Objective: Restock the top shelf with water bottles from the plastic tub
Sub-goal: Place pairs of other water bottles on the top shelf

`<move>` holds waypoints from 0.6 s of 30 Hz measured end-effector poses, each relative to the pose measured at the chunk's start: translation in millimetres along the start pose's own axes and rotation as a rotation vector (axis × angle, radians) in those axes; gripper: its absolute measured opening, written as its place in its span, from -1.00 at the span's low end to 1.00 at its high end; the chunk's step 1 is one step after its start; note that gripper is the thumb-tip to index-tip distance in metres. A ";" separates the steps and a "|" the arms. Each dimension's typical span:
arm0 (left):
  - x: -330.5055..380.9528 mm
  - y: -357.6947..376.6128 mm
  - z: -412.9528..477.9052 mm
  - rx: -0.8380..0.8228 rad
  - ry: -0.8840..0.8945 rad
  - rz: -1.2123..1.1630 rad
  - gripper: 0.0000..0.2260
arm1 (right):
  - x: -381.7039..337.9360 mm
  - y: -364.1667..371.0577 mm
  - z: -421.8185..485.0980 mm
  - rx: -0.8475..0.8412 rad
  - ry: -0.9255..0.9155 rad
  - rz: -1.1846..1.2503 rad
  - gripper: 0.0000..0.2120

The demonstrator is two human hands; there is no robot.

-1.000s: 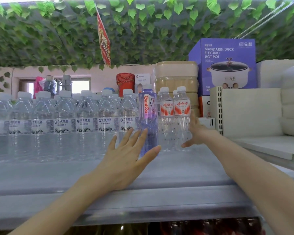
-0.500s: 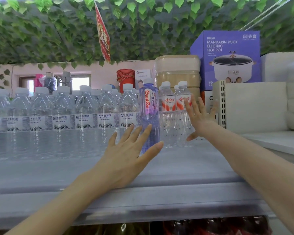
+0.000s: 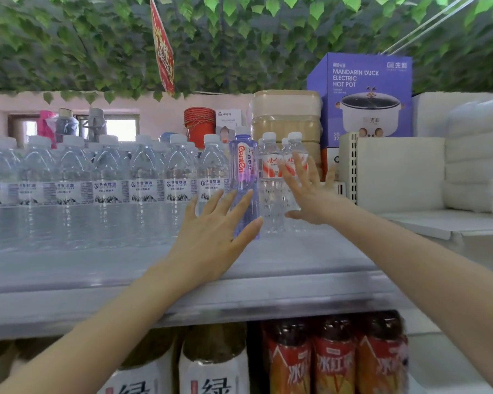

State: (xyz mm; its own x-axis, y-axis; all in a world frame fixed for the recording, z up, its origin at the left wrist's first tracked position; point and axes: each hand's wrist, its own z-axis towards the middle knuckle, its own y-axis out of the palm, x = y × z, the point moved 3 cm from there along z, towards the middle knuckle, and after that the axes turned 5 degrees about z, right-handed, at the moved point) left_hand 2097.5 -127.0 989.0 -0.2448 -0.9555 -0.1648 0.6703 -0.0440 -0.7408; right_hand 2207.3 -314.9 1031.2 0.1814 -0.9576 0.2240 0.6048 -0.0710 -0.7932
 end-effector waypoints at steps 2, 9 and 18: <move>0.9 -4.3 -2.9 0.037 0.010 0.076 -0.26 | -14.7 -12.1 -13.7 0.029 -0.011 0.054 -0.03; -12.0 -20.1 -23.9 0.276 0.094 0.207 -0.44 | -55.7 -50.4 -72.2 0.202 -0.052 0.072 -0.22; -5.9 -26.0 -91.4 0.247 0.112 0.206 -0.46 | -93.8 -60.1 -155.4 0.336 -0.137 -0.048 -0.37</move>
State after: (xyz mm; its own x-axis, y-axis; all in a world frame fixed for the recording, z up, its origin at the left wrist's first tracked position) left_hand 2017.5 -93.5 949.7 -0.1530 -0.9143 -0.3751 0.8596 0.0641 -0.5069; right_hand 2033.4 -264.2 969.9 0.2355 -0.9073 0.3484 0.8320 0.0029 -0.5548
